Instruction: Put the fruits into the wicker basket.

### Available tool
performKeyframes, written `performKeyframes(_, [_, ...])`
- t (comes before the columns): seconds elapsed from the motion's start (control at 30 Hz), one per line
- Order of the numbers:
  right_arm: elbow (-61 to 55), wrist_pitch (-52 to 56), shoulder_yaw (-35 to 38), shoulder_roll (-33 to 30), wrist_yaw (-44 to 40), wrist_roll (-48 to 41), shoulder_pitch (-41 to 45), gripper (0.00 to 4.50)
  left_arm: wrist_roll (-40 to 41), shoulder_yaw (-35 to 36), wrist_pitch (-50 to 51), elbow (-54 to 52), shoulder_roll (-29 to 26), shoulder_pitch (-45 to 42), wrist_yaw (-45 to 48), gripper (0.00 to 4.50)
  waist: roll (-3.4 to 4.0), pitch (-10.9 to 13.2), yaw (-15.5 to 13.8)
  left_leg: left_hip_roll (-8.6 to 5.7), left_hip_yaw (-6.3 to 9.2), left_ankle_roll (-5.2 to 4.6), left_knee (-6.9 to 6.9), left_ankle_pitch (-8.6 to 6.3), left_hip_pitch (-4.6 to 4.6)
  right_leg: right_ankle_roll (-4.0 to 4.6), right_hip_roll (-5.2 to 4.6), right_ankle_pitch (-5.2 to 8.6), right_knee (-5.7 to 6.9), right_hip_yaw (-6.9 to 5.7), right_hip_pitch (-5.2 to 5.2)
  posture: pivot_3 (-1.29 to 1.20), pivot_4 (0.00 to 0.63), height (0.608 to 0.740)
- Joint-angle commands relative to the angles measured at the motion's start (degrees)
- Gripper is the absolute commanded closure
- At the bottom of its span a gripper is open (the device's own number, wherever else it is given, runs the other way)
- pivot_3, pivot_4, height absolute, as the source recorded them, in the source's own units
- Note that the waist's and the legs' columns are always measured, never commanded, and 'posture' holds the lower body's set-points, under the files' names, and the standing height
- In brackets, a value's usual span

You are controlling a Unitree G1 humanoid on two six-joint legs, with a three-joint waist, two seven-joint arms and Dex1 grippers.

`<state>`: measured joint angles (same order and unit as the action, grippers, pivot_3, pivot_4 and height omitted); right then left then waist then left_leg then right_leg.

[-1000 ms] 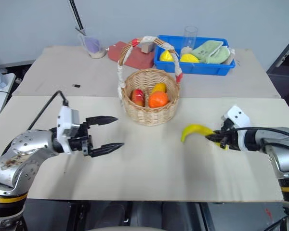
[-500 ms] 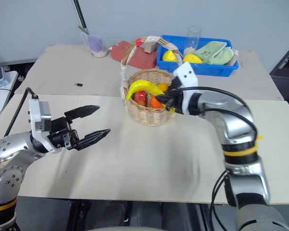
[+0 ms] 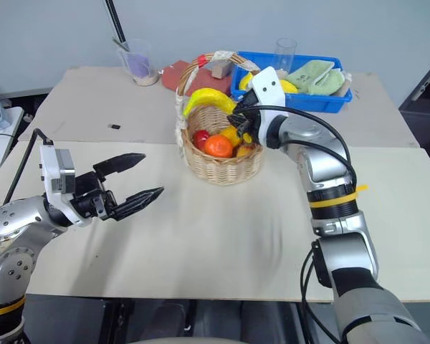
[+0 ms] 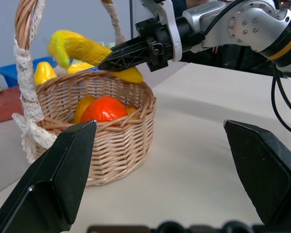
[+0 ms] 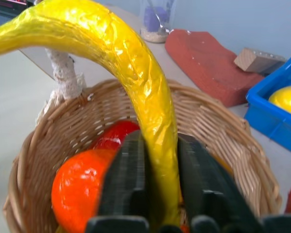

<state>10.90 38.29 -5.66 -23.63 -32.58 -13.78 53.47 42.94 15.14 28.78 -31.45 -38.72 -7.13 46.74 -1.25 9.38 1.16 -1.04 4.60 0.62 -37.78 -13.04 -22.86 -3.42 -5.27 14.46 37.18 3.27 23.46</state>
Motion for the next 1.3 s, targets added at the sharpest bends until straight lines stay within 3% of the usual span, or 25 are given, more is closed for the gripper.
performKeyframes(0.03, [-1.3, -1.6, 1.6, 0.3, 0.5, 0.4, 1.3, 1.87, 0.9, 0.5, -1.0, 0.1, -0.1, -1.7, 0.1, 0.0, 0.0, 0.0, 0.0, 0.0, 0.0, 0.0, 0.0, 0.0, 0.0, 0.0, 0.0, 0.0, 0.0, 0.0, 0.0, 0.0, 0.15, 0.711])
performKeyframes(0.17, [-6.1, 0.1, 2.0, -0.2, -0.9, -1.2, -0.4, 0.59, 1.0, 0.5, -0.9, 0.7, 0.3, -2.7, -0.5, 0.0, 0.0, 0.0, 0.1, 0.01, 0.0, 0.0, 0.0, 0.0, 0.0, 0.0, 0.01, 0.0, 0.01, 0.0, 0.02, 0.0, 0.15, 0.711])
performKeyframes(0.43, [-23.6, 3.3, 5.7, -10.2, -9.4, -6.9, -12.4, 0.59, 0.1, 0.1, -0.4, 0.7, 0.1, -3.2, -1.6, 0.0, 0.0, 0.0, -0.5, -0.02, 0.01, 0.0, -0.01, 0.0, -0.08, 0.0, -0.03, 0.0, -0.06, 0.0, 0.02, 0.0, 0.15, 0.711])
performKeyframes(0.57, [-27.0, 2.4, 10.5, -11.4, -5.7, -7.1, -17.5, 0.59, -0.2, -0.5, -0.5, 0.3, 0.0, -3.0, -1.8, 0.0, 0.0, 0.0, -0.1, 0.0, -0.01, 0.0, -0.01, 0.0, -0.04, 0.0, -0.01, 0.0, -0.05, 0.0, 0.0, 0.0, 0.15, 0.711])
performKeyframes(0.8, [-12.8, -6.9, 11.1, -5.0, 2.5, -1.9, -11.9, 0.59, -0.8, -2.6, -0.7, 1.1, 0.0, -4.9, -1.3, 0.0, 0.0, 0.0, 1.0, 0.03, -0.03, 0.0, 0.01, 0.0, 0.01, 0.0, 0.03, 0.0, -0.01, 0.01, 0.0, 0.0, 0.15, 0.711])
performKeyframes(1.1, [9.3, -15.5, 9.9, -1.3, -1.5, -0.6, -1.4, 0.59, -1.4, -3.8, -0.9, 1.7, 0.6, -6.6, -1.4, 0.0, 0.0, 0.0, 1.2, 0.01, -0.04, 0.0, 0.02, 0.0, -0.05, 0.0, 0.0, 0.0, -0.05, 0.02, 0.02, 0.0, 0.15, 0.711])
performKeyframes(1.3, [14.7, -18.4, 9.6, 0.4, -2.4, -0.2, 0.8, 2.45, -1.7, -3.9, -1.0, 1.0, 0.9, -6.3, -2.0, 0.0, 0.0, 0.0, 1.2, 0.01, -0.03, 0.0, 0.02, 0.0, -0.03, 0.0, 0.01, 0.0, -0.03, 0.01, 0.02, 0.0, 0.15, 0.711])
